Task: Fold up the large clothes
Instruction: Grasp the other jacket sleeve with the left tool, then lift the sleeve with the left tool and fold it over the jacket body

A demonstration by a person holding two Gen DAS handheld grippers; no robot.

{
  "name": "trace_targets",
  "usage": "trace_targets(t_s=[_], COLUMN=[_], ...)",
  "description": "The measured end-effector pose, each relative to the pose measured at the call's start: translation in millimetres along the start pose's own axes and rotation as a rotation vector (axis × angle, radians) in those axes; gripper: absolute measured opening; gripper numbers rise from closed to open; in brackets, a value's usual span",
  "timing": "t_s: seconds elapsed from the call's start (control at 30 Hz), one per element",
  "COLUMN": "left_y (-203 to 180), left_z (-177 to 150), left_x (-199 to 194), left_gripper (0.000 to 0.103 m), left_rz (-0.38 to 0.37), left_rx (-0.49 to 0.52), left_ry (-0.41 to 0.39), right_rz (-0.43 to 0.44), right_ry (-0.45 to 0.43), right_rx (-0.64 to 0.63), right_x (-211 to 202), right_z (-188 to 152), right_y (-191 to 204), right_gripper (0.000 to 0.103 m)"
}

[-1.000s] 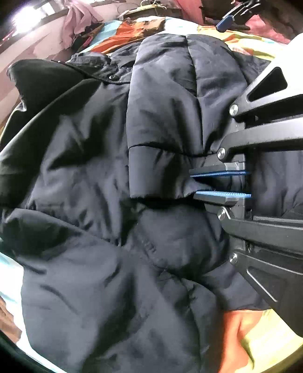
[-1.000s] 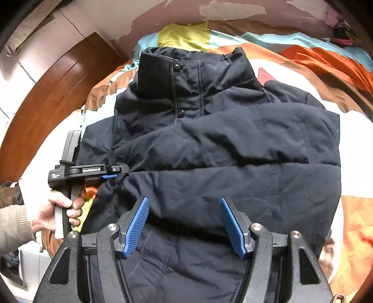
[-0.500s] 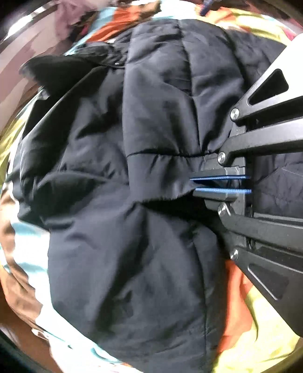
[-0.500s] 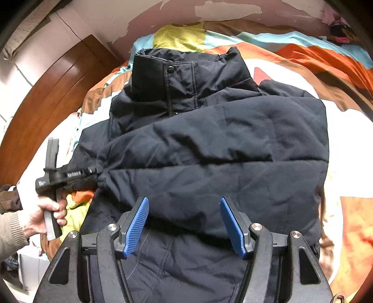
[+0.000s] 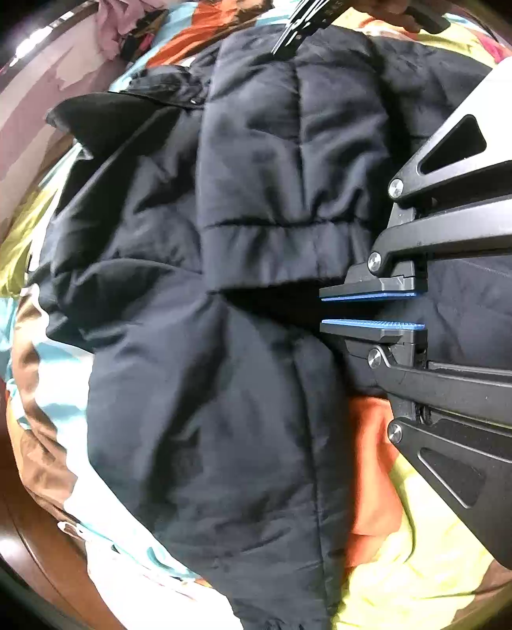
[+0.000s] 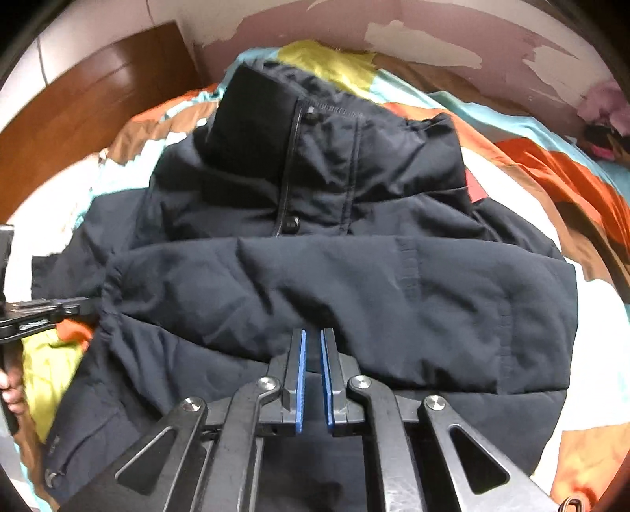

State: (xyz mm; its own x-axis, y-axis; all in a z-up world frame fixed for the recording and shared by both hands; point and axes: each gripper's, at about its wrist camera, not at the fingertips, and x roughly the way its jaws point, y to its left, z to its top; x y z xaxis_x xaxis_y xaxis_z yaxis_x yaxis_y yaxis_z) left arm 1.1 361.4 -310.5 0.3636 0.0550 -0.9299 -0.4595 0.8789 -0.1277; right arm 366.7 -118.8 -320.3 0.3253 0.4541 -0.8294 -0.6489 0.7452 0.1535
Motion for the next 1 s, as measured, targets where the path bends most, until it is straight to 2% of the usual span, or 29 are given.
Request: trace_targets(t_s=[0.23, 0.47, 0.57, 0.63, 0.67, 0.7, 0.73, 0.77, 0.8, 1.0], left_y=[19, 35, 69, 92, 110, 126, 138, 157, 178, 266], left_z=[-24, -29, -39, -42, -43, -44, -45, -48, -51, -60], left_x=[12, 19, 16, 12, 9, 6, 5, 0, -5, -20], left_gripper=[0.006, 0.006, 0.006, 0.006, 0.007, 0.013, 0.017, 0.028, 0.035, 0.036], left_rz=[0.015, 0.037, 0.043, 0.034, 0.015, -0.001, -0.011, -0.023, -0.022, 0.043], left_rx=[-0.010, -0.025, -0.061, -0.119, -0.173, -0.224, -0.256, -0.301, -0.350, -0.490], left_ry=[0.058, 0.086, 0.089, 0.085, 0.081, 0.078, 0.073, 0.062, 0.044, 0.017], right_rz=[-0.062, -0.084, -0.083, -0.062, -0.021, 0.008, 0.046, 0.063, 0.080, 0.149], right_ry=[0.114, 0.148, 0.165, 0.147, 0.129, 0.116, 0.090, 0.074, 0.058, 0.046], right_rx=[-0.009, -0.041, -0.030, 0.023, 0.053, 0.071, 0.092, 0.097, 0.100, 0.042], right_x=[52, 73, 71, 61, 53, 48, 37, 29, 22, 5], right_z=[-7, -9, -4, 3, 3, 4, 3, 2, 1, -4], right_y=[-1, 1, 2, 2, 2, 3, 6, 10, 15, 50], right_gripper=[0.008, 0.008, 0.008, 0.010, 0.019, 0.026, 0.043, 0.057, 0.065, 0.067])
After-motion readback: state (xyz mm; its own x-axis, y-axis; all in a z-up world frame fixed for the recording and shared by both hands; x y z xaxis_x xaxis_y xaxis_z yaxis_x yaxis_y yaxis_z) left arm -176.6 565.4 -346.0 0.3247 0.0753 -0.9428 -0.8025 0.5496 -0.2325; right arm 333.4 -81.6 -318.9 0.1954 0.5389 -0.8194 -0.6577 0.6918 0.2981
